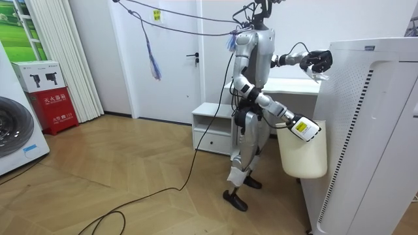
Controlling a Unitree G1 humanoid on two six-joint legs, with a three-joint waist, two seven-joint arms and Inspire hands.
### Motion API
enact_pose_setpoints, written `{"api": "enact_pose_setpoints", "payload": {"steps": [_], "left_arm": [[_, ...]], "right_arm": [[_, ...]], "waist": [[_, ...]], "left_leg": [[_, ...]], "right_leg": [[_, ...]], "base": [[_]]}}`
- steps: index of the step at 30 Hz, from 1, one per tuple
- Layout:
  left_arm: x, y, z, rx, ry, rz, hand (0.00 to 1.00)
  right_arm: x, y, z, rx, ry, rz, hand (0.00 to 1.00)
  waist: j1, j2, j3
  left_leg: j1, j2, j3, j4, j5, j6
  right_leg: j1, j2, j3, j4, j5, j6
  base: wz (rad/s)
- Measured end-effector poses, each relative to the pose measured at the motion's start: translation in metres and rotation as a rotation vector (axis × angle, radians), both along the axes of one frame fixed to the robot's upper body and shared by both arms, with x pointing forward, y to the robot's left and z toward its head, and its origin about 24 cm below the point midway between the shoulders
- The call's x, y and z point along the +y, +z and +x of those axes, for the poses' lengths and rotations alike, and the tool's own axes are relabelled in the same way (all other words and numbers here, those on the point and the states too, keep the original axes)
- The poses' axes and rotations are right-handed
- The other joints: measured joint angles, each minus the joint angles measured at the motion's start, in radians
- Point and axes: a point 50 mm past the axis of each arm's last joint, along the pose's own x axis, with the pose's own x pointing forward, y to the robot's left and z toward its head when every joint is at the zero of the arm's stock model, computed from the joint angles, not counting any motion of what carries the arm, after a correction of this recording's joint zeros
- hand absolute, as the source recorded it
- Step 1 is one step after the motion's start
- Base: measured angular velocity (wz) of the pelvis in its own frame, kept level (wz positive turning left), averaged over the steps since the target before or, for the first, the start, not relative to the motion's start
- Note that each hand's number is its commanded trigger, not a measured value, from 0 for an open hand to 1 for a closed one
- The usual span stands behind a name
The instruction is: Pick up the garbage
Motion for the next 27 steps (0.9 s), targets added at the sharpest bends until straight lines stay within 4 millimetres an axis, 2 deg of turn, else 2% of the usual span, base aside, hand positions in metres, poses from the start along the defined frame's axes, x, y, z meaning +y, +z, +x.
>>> {"api": "enact_pose_setpoints", "payload": {"steps": [9, 15, 20, 24, 27], "left_arm": [[0.011, 0.008, 0.002, -0.040, 0.054, -0.021, 1.00], [0.010, -0.014, 0.007, 0.049, 0.078, -0.037, 1.00], [0.005, -0.037, 0.015, 0.151, 0.096, -0.076, 1.00], [-0.012, -0.056, 0.013, 0.240, 0.058, -0.114, 1.00], [-0.027, -0.069, 0.009, 0.298, 0.012, -0.120, 1.00]], "right_arm": [[0.000, 0.000, 0.000, -0.009, -0.019, -0.008, 1.00], [0.003, -0.002, 0.000, -0.010, -0.018, 0.000, 1.00], [0.011, -0.017, 0.004, 0.049, -0.006, 0.004, 1.00], [0.022, -0.021, 0.006, 0.068, 0.019, 0.025, 1.00], [0.029, -0.023, 0.006, 0.076, 0.023, 0.043, 1.00]], "waist": [[0.024, 0.019, 0.0053], [0.014, 0.024, 0.0063], [-0.009, 0.008, 0.0172], [-0.012, -0.008, 0.0272], [-0.020, -0.022, 0.0259]], "left_leg": [[-0.015, 0.001, 0.002, 0.001, 0.000, 0.000], [-0.043, 0.001, 0.002, 0.005, 0.001, 0.000], [-0.058, 0.001, 0.001, 0.015, 0.001, 0.000], [-0.110, 0.002, 0.006, 0.026, 0.003, 0.003], [-0.131, 0.002, 0.009, 0.030, 0.003, 0.003]], "right_leg": [[-0.024, -0.003, -0.023, 0.005, 0.000, 0.000], [-0.045, -0.004, -0.024, 0.010, 0.000, -0.001], [-0.053, -0.004, -0.024, 0.010, 0.000, -0.001], [-0.117, -0.006, -0.020, 0.038, 0.000, -0.001], [-0.139, -0.007, -0.019, 0.043, 0.000, -0.001]], "base": [[-0.01], [0.00], [0.03], [-0.03], [-0.03]]}}
